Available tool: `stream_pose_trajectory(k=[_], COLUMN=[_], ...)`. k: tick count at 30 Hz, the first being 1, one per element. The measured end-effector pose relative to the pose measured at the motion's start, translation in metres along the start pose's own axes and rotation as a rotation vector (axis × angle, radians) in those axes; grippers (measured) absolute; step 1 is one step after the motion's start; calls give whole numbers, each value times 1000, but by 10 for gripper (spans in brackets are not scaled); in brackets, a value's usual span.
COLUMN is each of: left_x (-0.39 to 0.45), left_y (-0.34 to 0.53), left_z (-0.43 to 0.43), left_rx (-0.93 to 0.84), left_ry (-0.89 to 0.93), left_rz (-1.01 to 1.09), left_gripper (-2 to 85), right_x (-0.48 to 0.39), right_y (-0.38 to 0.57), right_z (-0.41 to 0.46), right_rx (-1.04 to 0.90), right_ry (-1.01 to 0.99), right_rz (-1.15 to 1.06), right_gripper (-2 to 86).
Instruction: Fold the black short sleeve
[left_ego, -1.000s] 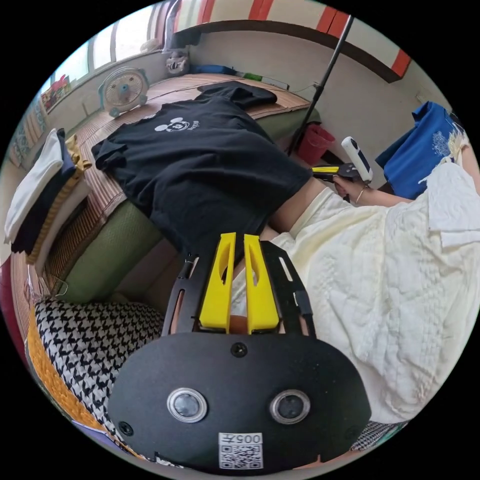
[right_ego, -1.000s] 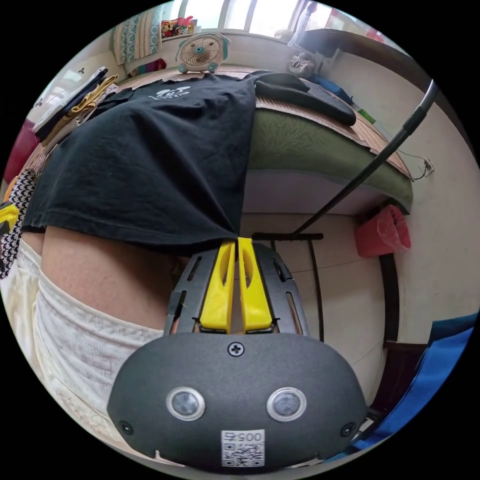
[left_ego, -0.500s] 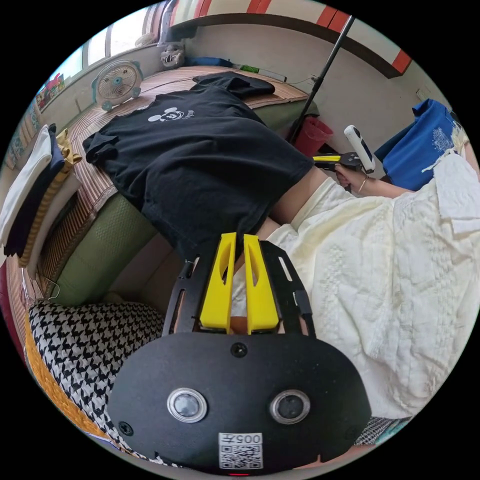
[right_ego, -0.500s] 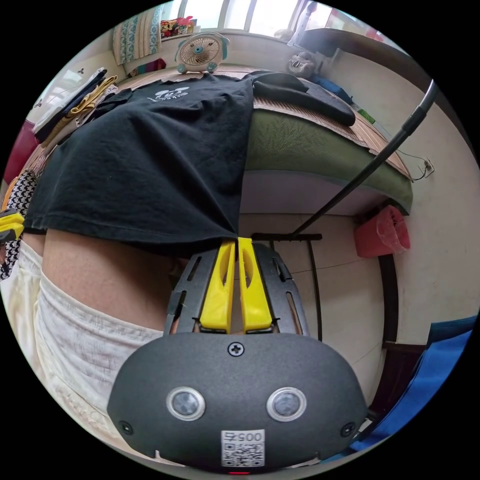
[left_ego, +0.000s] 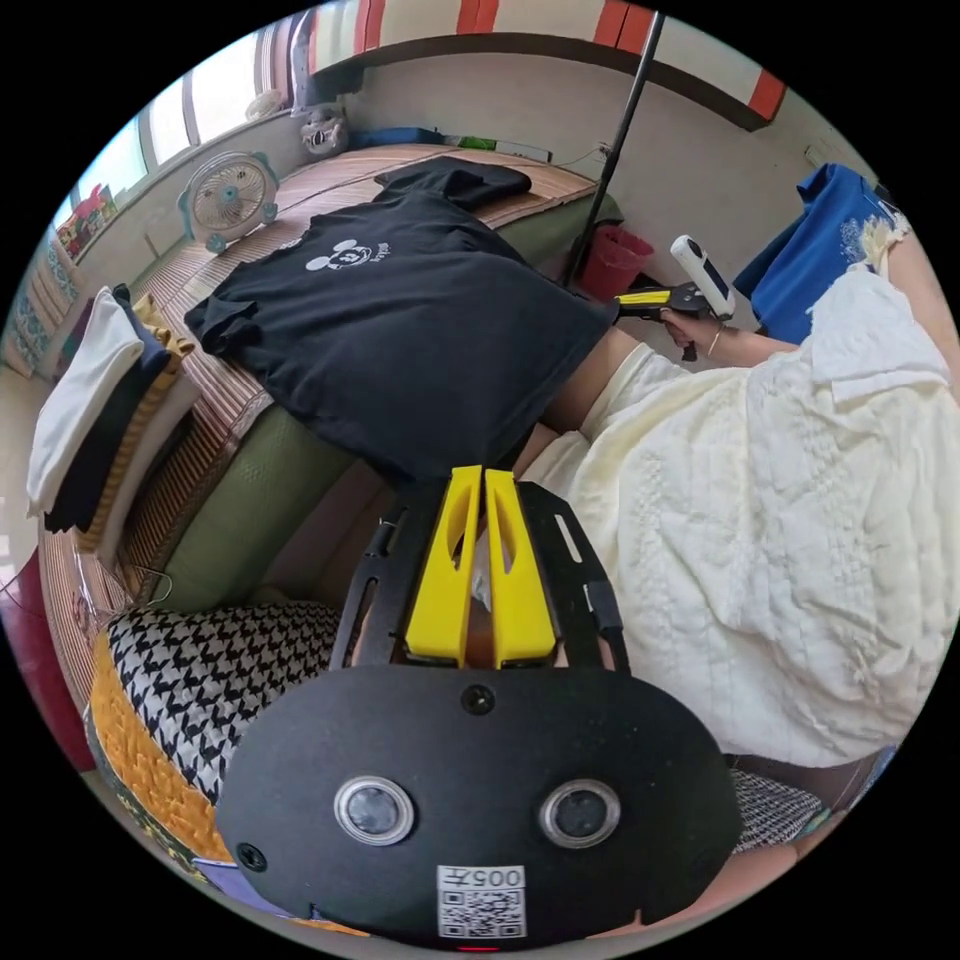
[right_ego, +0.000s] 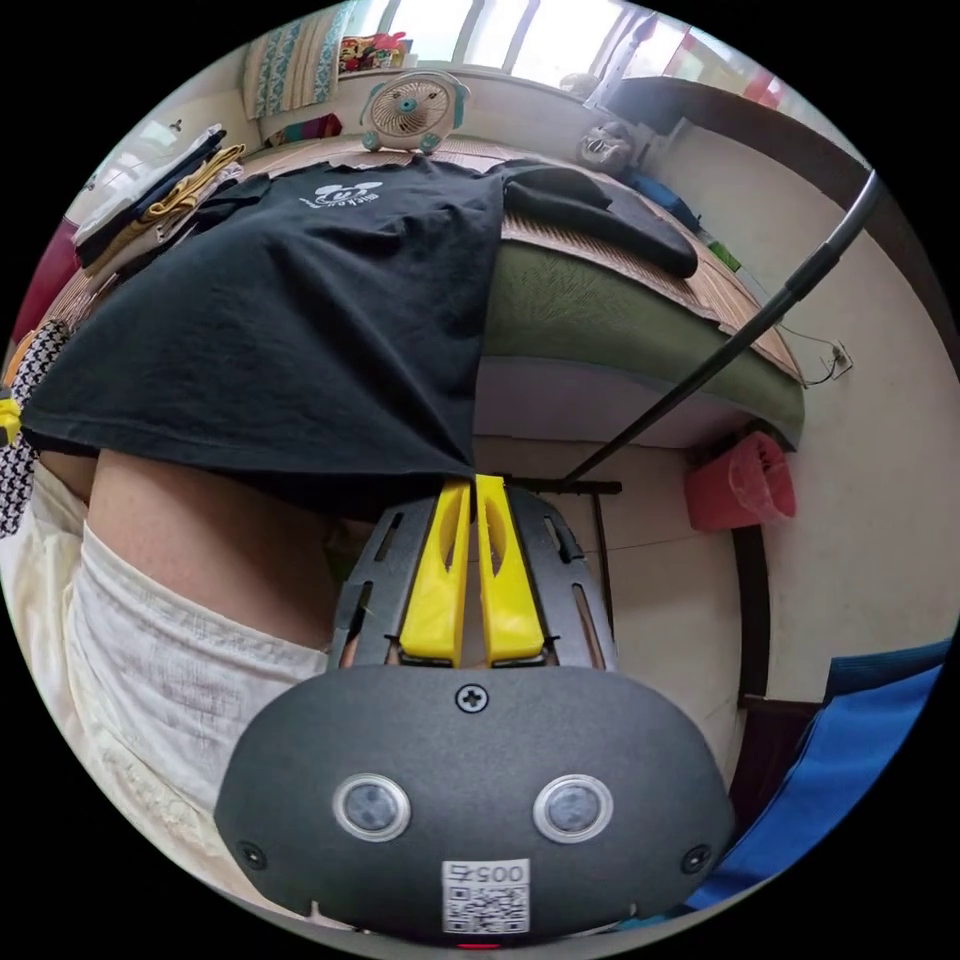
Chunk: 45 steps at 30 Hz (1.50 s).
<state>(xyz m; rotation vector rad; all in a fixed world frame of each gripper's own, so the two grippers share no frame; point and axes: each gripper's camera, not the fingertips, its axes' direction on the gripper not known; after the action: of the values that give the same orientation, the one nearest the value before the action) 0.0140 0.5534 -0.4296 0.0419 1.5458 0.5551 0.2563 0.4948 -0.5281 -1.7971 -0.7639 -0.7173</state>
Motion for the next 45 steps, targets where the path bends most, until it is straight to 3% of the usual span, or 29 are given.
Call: stream_pose_trajectory(k=[8,14,19,22,30,39,45], left_x=[4,5,-4,-10,-22,-9,-1], left_y=[-8,-3,8,16,33,-54,-106], left_z=[-28,13,50,58,28,28,41], left_rx=[-28,-132,-145,-214,-109,183,257], left_ry=[-98,-62,30,184,-2,-51,-134], left_rz=[59,47,-86,-108,-223,-139,-212], left_gripper=[1,1,-1,-3,-5,-1,7], right_x=[-11,-16,-32,-37,-18,-33,-78], right_y=[-4,11,8,8,28,-37,-90], right_z=[-64,-59,-31,-28,-15,-80,-107], right_rx=[94,57,-58,-98,-260,71,211], right_ry=[96,43,-21,-47,-90,-72,-146], right_rz=[-200,-223,-203,-250,-350,-232,-200], right_gripper=[-16,-16,-15,-12,-9,-9,-9])
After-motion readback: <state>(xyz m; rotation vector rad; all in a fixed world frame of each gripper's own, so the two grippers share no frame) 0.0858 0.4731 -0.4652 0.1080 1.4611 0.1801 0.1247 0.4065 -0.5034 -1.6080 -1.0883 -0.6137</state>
